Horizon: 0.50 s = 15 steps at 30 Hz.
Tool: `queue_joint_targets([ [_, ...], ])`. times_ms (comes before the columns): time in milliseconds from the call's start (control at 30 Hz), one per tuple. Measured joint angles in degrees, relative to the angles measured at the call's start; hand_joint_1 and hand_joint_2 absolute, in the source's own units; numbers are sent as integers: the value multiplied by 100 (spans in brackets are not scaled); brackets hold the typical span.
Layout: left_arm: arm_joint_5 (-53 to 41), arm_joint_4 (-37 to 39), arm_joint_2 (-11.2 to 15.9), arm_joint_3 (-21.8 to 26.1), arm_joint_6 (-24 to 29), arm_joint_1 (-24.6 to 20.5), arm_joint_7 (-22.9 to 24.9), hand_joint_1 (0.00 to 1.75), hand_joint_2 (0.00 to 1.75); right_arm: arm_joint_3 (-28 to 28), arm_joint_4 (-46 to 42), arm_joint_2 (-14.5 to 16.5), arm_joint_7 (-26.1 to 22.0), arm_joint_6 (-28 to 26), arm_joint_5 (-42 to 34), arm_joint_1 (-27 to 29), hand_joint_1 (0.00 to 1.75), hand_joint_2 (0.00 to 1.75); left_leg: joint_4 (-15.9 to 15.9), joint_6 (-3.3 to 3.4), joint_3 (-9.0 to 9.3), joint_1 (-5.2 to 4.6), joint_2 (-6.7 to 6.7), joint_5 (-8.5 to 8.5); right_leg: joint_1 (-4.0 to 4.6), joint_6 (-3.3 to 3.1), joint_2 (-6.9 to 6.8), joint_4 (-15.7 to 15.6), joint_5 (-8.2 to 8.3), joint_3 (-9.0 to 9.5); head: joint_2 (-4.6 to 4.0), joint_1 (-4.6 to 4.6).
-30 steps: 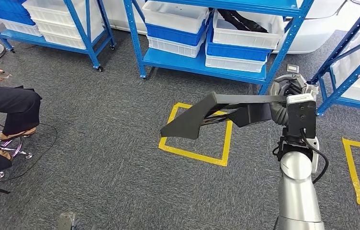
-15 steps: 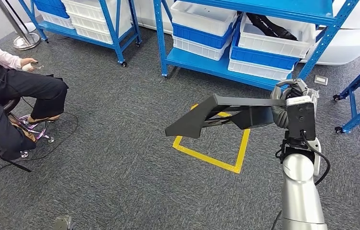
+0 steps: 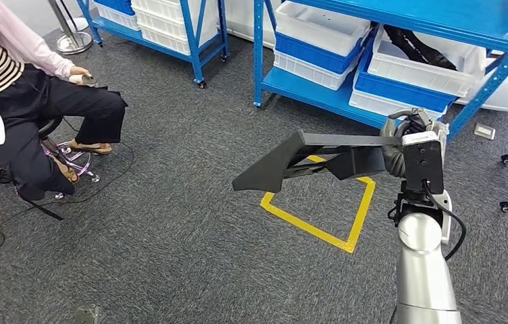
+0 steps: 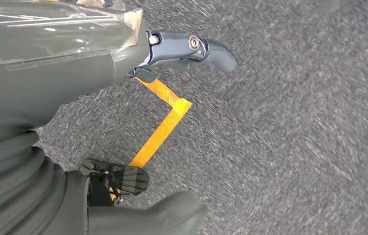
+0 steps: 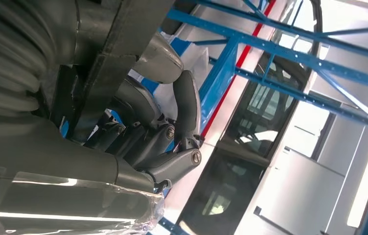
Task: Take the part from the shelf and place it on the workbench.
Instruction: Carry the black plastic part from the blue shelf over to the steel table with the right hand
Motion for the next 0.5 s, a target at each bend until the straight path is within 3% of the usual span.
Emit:
queue_joint_targets([
  [67, 34, 1, -6, 15, 24, 16, 5, 0, 175, -11, 8, 3, -25, -49, 9, 39, 175, 175, -50, 86, 11, 18, -99, 60, -4, 25, 171, 209, -145, -85, 0, 6],
  [133, 77, 2, -10, 31, 34, 19, 33, 0, 175, -42, 13, -1, -72, -117, -33, 146, 175, 175, -68, 143, 2, 25, -212, 99, -15, -20, 432, 873, -482, -364, 0, 22],
  [200, 96, 3, -17, 57, 21, 31, 89, 0, 175, -102, 23, 0, -141, -169, -139, 314, 175, 175, -66, 169, -19, 18, -360, 116, -13, -37, 524, 1535, -724, -658, 0, 35],
  [233, 97, 5, -27, 76, -10, 42, 141, 0, 175, -141, 28, 3, -200, -188, -224, 398, 175, 175, -63, 175, -28, 9, -439, 124, -8, -21, 538, 1606, -722, -684, 0, 39],
  [267, 92, 8, -39, 95, -61, 52, 213, 0, 175, -179, 30, 10, -276, -200, -325, 471, 175, 175, -61, 177, -33, 0, -517, 134, -3, 3, 553, 1451, -634, -599, 0, 44],
  [300, 74, 10, -52, 110, -132, 55, 325, 0, 175, -217, 29, 23, -380, -208, -450, 526, 175, 175, -59, 174, -36, -10, -592, 143, 3, 22, 591, 1098, -486, -417, 0, 46],
  [367, 3, 17, -88, 121, -287, 33, 611, 0, 175, -290, 9, 80, -589, -208, -691, 580, 175, 175, -54, 152, -44, -25, -715, 163, 27, 6, 791, 279, -204, -9, 0, 51],
  [400, -30, 20, -106, 120, -373, 11, 737, 0, 175, -324, -16, 119, -660, -201, -768, 594, 175, 175, -52, 131, -57, -28, -760, 174, 38, -20, 863, 27, -123, 109, 0, 51],
  [467, -67, 22, -126, 116, -565, -34, 819, 0, 175, -370, -61, 214, -704, -170, -791, 612, 175, 175, -57, 72, -89, -21, -848, 205, 74, -73, 852, -99, -71, 173, 0, 47],
  [500, -87, 21, -125, 109, -647, -49, 791, 0, 175, -386, -73, 257, -705, -154, -768, 614, 175, 175, -54, 44, -106, -8, -880, 216, 35, -102, 796, -126, -44, 187, 0, 46],
])
